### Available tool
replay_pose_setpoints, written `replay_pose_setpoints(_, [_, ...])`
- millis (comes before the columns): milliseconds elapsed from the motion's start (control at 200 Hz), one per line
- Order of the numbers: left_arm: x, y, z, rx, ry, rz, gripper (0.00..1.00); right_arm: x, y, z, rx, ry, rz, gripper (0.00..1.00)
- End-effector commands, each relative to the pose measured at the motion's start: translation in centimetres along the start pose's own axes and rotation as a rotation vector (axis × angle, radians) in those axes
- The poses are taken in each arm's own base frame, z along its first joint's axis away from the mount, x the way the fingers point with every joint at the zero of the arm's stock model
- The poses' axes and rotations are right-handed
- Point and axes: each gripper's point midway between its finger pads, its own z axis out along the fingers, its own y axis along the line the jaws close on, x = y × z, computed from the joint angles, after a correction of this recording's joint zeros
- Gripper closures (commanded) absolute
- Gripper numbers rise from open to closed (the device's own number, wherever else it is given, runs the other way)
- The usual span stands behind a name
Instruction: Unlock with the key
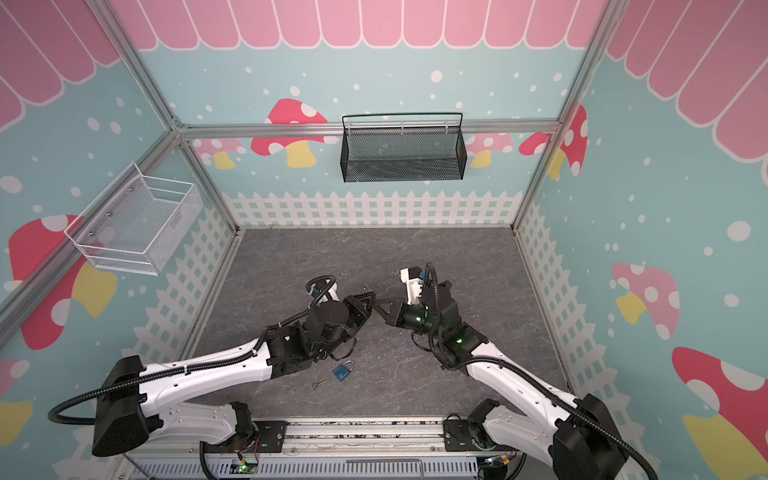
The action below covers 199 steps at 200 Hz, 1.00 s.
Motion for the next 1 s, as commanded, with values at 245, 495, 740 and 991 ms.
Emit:
replay_pose_setpoints(245, [2.6,-3.3,-2.8,0.051,0.125,0.169,1.0,-1.1,3.7,-0.4,-0.112,-0.044,-0.17,1.0])
replay_pose_setpoints(495, [-0.6,-2.8,-4.6,-0.034,0.043,0.382,1.0,-1.1,1.4,-1.0,0.02,-0.055,-0.245,0.79])
replay_pose_setpoints(740, [-2.2,-0.9,-6.2,-0.069,0.041,0.643,1.0,-1.3,0.8,-2.2,0.109,-0.049,-0.321,0.66])
replay_pose_setpoints(991, [-1.9,1.6,-6.7,-0.054,0.079,1.037,1.0,-1.7,0.7,-4.0,0.218,-0.016,-0.428,0.52])
